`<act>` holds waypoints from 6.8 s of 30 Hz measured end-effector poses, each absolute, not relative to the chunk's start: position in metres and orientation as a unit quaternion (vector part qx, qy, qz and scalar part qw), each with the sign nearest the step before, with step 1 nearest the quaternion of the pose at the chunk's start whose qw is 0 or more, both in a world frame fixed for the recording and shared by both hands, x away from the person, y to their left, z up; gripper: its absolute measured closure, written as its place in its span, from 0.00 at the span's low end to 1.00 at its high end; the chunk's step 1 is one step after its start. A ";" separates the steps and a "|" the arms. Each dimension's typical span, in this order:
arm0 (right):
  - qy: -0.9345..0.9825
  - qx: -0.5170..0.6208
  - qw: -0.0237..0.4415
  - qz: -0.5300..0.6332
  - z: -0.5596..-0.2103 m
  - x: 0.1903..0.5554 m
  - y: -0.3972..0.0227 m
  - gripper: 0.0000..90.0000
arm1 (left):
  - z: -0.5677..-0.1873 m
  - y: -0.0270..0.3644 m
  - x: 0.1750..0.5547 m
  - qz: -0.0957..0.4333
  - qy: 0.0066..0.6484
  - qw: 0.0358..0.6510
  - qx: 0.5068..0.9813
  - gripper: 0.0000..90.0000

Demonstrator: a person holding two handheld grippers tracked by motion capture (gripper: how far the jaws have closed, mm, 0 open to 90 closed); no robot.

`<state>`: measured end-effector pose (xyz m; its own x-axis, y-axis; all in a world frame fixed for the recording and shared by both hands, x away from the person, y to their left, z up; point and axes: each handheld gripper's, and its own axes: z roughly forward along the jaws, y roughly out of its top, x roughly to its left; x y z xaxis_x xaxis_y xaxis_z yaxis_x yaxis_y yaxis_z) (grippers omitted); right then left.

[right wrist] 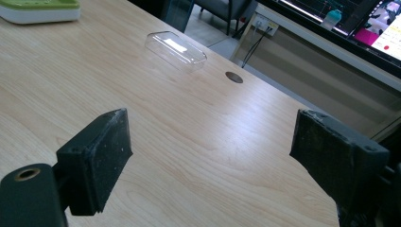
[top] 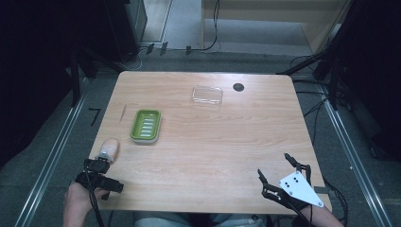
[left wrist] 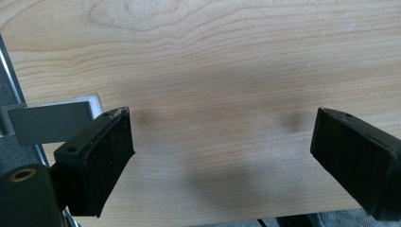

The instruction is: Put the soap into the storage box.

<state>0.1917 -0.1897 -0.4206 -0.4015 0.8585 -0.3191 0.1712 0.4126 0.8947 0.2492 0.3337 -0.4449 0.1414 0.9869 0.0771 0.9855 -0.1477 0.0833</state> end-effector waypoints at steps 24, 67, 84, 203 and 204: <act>0.735 0.347 0.415 0.410 -0.421 0.194 -0.185 0.15 | -0.440 0.335 0.255 0.083 0.663 -0.001 0.744 0.08; 0.741 0.341 0.411 0.408 -0.422 0.196 -0.183 0.15 | -0.417 0.344 0.304 0.105 0.655 0.045 0.747 0.00; 0.744 0.338 0.410 0.404 -0.422 0.196 -0.182 0.15 | -0.417 0.352 0.330 0.108 0.664 0.052 0.738 0.00; 0.745 0.335 0.413 0.402 -0.423 0.196 -0.181 0.15 | -0.395 0.325 0.360 0.145 0.638 0.139 0.743 0.38; 0.745 0.336 0.413 0.402 -0.423 0.196 -0.181 0.15 | -0.394 0.324 0.361 0.147 0.636 0.140 0.744 0.38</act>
<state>0.1955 -0.1810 -0.4225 -0.4329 0.8328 -0.3451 0.1679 0.4506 0.8768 0.3605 0.3240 -0.3941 0.1469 0.9883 0.0407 0.9064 -0.1509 0.3946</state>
